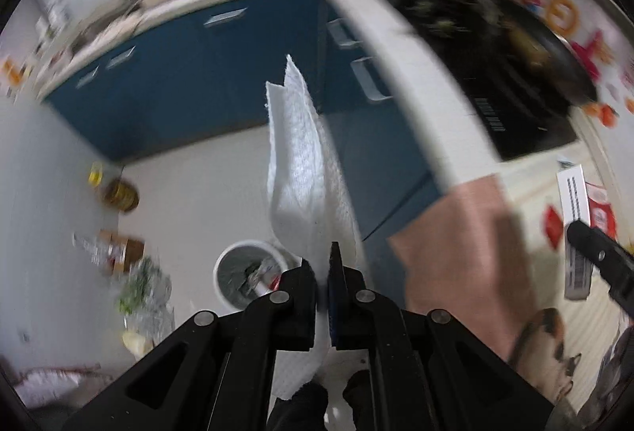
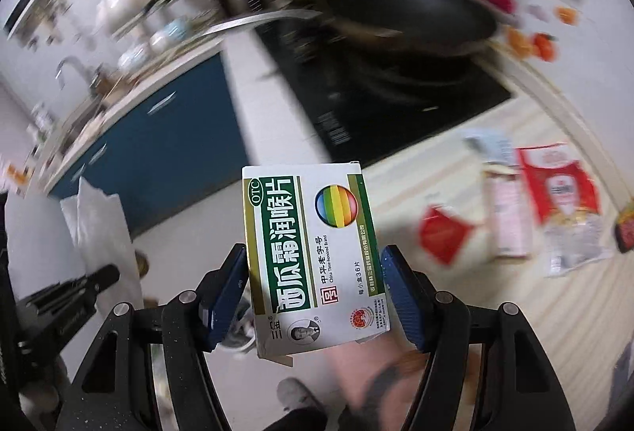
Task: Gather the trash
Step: 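Carry both items over the trash bin and open both tools to drop them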
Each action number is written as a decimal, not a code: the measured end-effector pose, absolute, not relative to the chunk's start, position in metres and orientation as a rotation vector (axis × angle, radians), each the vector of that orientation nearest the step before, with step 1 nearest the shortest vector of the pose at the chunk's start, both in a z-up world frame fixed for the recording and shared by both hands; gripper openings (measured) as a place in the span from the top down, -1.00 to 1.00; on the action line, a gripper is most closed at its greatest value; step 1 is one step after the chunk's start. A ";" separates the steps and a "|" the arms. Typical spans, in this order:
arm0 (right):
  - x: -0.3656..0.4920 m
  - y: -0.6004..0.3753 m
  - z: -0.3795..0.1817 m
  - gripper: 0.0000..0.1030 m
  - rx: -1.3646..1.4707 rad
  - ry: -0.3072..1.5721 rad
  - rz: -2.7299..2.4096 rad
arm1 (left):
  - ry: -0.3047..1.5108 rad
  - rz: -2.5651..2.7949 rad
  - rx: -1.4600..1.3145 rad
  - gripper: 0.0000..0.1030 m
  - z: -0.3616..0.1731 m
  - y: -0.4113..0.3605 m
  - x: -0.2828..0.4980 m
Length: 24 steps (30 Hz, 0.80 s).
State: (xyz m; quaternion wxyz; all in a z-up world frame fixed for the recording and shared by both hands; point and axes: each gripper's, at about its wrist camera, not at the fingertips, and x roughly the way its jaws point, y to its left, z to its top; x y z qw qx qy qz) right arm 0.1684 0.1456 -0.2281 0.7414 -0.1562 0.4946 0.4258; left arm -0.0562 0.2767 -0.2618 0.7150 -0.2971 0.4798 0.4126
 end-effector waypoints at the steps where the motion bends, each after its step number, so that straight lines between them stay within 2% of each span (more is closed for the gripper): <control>1: 0.150 0.161 -0.240 -0.35 -0.369 1.104 0.963 | 1.072 0.928 -0.678 0.96 -0.270 0.283 -0.069; 5: 0.092 0.209 -0.293 -0.35 -0.459 1.177 1.041 | 1.121 0.983 -0.772 0.96 -0.324 0.311 -0.120; 9: 0.042 0.246 -0.365 -0.35 -0.544 1.256 1.087 | 1.186 1.023 -0.886 0.96 -0.405 0.344 -0.171; 14: -0.014 0.287 -0.486 -0.35 -0.638 1.384 1.124 | 1.229 0.995 -1.104 0.96 -0.520 0.377 -0.222; 18: -0.045 0.315 -0.598 -0.35 -0.685 1.480 1.125 | 1.271 0.990 -1.177 0.95 -0.610 0.394 -0.244; 23: -0.072 0.345 -0.708 -0.35 -0.746 1.544 1.125 | 1.261 0.982 -1.279 0.91 -0.689 0.411 -0.265; 24: -0.074 0.349 -0.722 -0.35 -0.753 1.553 1.127 | 1.266 0.989 -1.290 0.86 -0.703 0.413 -0.268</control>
